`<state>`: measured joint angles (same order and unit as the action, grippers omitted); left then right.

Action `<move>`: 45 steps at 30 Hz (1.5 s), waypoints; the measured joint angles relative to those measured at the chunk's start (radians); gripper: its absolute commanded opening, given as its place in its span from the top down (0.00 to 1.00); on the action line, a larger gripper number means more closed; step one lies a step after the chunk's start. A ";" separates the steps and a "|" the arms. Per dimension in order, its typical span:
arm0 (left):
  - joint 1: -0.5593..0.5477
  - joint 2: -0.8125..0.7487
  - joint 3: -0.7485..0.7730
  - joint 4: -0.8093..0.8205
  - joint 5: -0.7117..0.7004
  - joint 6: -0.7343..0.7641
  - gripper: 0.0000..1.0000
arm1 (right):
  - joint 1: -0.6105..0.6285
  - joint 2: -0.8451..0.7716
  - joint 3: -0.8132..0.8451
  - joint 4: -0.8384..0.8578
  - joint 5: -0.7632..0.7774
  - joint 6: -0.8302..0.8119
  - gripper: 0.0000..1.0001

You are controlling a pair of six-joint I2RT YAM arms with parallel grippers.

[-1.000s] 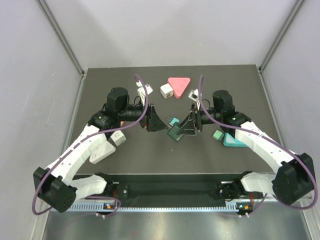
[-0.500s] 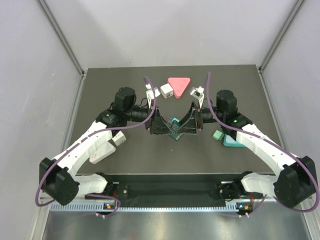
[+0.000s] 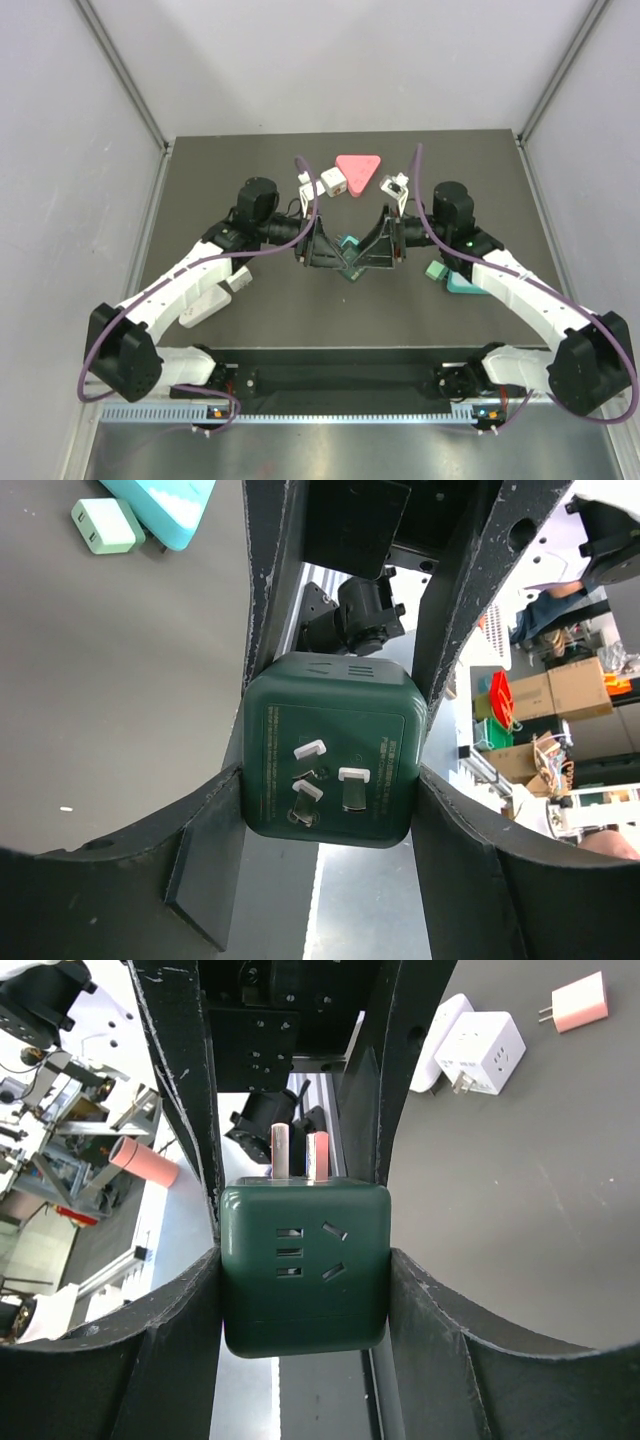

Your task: Insert the plug

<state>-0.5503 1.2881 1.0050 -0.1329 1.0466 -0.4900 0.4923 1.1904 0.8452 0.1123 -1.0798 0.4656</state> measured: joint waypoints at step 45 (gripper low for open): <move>0.029 0.133 -0.105 0.984 -0.121 -1.228 1.00 | 0.052 -0.240 -0.163 0.426 0.482 -0.487 0.29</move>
<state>-0.5217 1.4212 0.9005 0.8513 0.9257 -1.7176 0.5442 0.9508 0.6823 0.5385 -0.5976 -0.0212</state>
